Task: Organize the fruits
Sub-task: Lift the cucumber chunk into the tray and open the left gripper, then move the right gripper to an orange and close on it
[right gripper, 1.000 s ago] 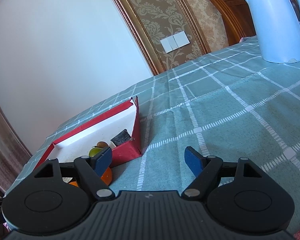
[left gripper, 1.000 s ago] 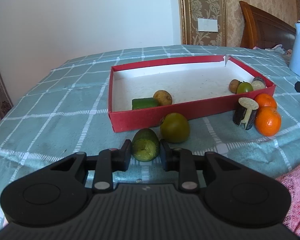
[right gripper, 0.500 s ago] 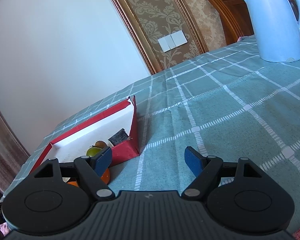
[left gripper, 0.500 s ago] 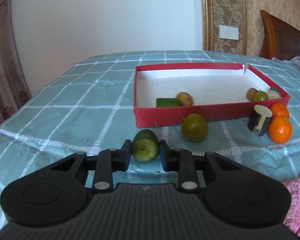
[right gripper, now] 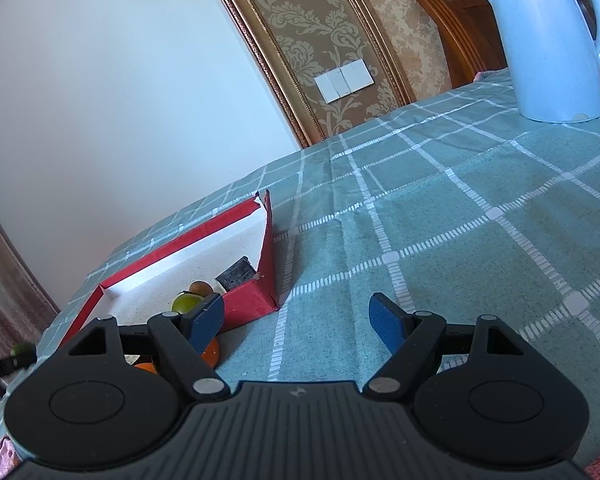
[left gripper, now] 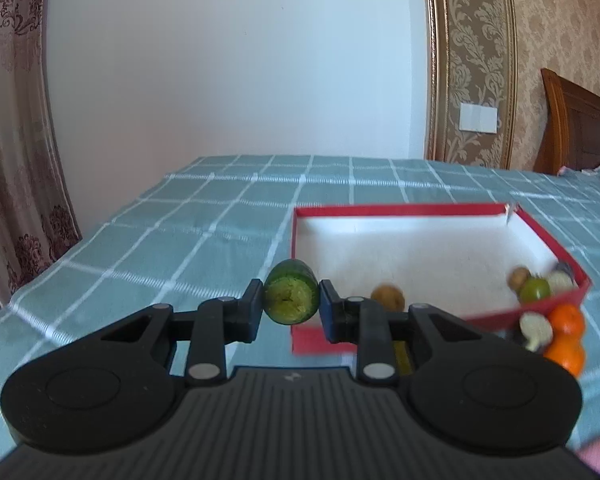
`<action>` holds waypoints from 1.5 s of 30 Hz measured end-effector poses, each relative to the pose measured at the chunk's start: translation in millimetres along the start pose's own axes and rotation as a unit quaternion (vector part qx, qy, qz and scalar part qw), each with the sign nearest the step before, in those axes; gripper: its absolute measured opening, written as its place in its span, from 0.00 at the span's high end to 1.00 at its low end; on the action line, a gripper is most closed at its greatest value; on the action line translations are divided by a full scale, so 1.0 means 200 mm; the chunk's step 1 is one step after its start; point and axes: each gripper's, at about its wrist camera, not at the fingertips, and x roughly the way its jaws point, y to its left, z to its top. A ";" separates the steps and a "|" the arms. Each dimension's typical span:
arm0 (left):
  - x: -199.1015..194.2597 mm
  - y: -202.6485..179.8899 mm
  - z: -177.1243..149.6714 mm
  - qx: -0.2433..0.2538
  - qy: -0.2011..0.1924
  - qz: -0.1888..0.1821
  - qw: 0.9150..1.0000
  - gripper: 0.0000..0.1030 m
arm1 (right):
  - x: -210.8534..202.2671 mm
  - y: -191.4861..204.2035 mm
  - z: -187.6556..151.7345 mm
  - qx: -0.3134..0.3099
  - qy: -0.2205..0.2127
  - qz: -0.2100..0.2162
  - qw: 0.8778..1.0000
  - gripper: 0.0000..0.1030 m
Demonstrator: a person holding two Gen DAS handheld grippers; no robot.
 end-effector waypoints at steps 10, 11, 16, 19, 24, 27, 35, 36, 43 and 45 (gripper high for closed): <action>0.30 -0.14 0.11 0.016 0.029 -0.011 0.999 0.74 | 0.01 -0.01 0.00 0.007 0.005 0.009 1.000 0.23; 0.34 -0.15 0.11 0.015 0.035 -0.012 0.999 0.74 | 0.01 -0.01 0.00 0.008 0.006 0.010 1.000 0.23; 0.45 -0.17 0.07 0.015 0.060 -0.007 0.998 0.74 | 0.02 -0.02 0.01 0.011 0.011 0.015 1.000 0.23; 0.46 -0.17 0.04 0.019 0.059 0.006 0.998 0.56 | 0.03 -0.02 0.01 0.012 0.015 0.016 1.000 0.23; 0.41 -0.18 0.02 0.018 0.052 -0.009 0.998 0.38 | 0.03 -0.02 0.01 0.015 0.013 0.015 1.000 0.19; 0.31 -0.18 0.02 0.012 0.041 -0.024 0.999 0.14 | 0.03 -0.02 0.01 0.017 0.012 0.014 1.000 0.19; 0.07 -0.04 -0.10 0.003 0.027 0.016 1.000 0.00 | 0.02 -0.02 0.01 0.013 0.010 0.014 1.000 0.19; 0.06 -0.01 -0.13 -0.005 0.033 0.021 0.999 0.00 | 0.02 -0.01 0.01 0.011 0.009 0.015 1.000 0.19; 0.12 0.14 -0.23 -0.060 0.107 0.037 0.992 0.00 | -0.02 0.14 -0.02 -0.072 0.009 0.018 0.997 0.19; 0.13 0.12 -0.23 -0.041 0.121 0.043 0.991 0.00 | -0.04 0.22 -0.04 -0.100 0.017 0.036 0.994 0.19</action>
